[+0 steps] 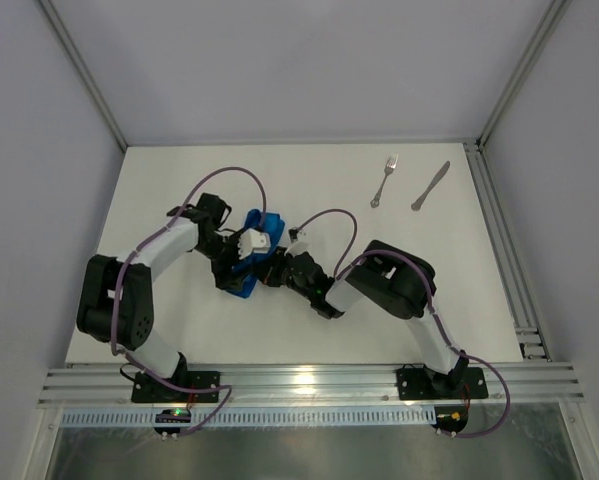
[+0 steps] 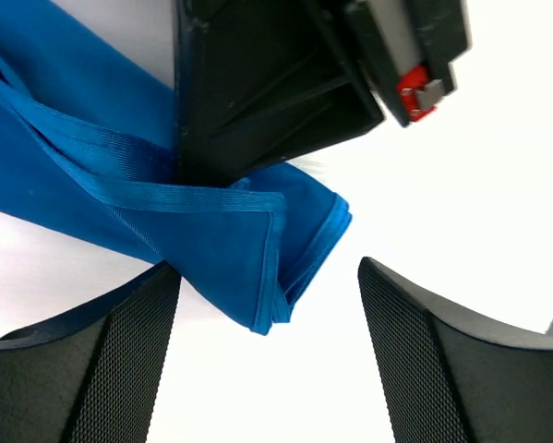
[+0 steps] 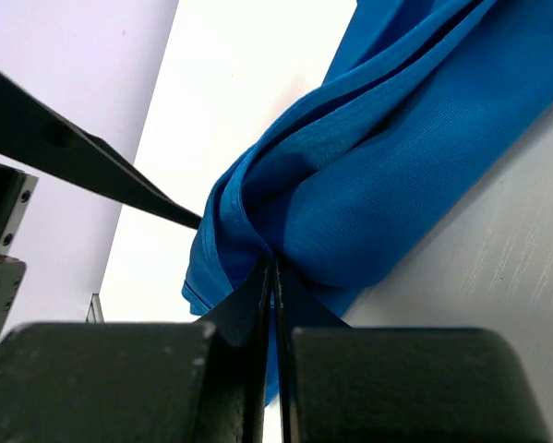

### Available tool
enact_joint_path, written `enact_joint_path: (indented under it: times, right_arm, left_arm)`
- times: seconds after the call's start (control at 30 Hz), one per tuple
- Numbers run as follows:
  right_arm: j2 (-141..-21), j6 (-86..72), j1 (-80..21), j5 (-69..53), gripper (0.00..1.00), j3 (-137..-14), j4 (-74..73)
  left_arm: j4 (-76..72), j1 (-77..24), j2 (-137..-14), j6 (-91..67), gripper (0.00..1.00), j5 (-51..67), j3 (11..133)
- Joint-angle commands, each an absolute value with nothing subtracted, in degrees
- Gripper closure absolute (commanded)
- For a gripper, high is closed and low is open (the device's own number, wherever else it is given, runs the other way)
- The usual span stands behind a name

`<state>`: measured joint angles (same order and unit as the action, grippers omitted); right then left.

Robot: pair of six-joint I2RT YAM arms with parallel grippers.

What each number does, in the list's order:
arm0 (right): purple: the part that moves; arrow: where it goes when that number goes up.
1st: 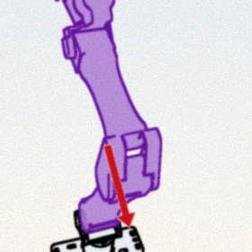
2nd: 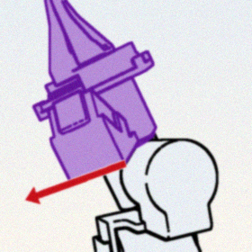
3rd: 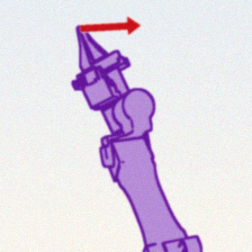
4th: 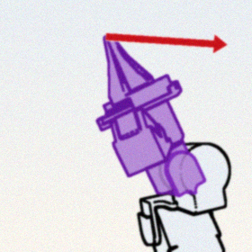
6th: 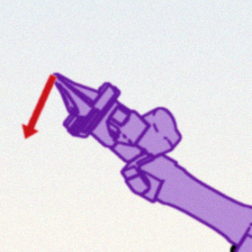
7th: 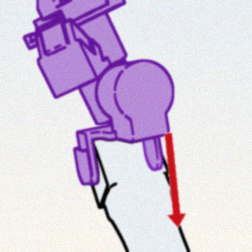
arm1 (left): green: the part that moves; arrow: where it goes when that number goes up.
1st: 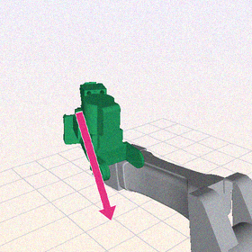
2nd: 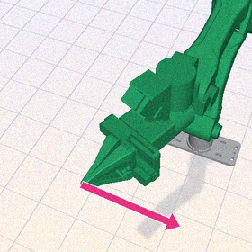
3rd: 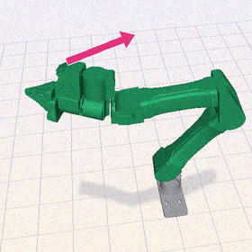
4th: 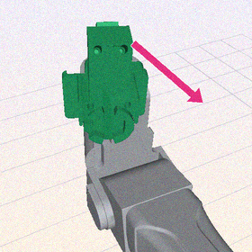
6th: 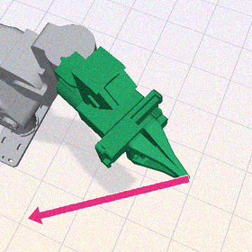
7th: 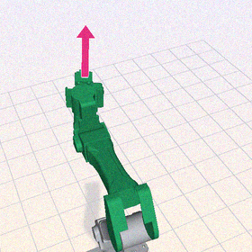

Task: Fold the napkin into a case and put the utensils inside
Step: Stuff the top corner of the smaller-rectangle-folded napkin into the folded napkin.

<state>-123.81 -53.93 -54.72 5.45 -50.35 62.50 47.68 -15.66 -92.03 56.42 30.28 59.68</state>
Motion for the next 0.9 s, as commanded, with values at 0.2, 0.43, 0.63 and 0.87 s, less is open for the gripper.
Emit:
enact_joint_path:
  times: [0.2,0.43,0.63,0.87]
  right_arm:
    - [-124.2,-53.2,-54.4,6.9,0.96,-51.1,65.0]
    - [-124.2,-53.2,-54.3,6.7,0.96,-51.2,65.2]
    - [-123.8,-53.1,-54.4,6.7,0.96,-51.3,65.2]
    - [-123.7,-53.2,-54.4,6.6,0.96,-51.7,65.6]
  left_arm:
    - [43.2,-13.3,-89.5,48.5,0.26,29.5,63.1]
    - [34.7,-14.8,-92.3,46.1,0.25,24.4,59.5]
    - [33.4,-16.0,-94.1,46.1,0.28,24.0,57.9]
    - [30.5,-17.8,-94.7,46.2,0.33,20.8,54.8]
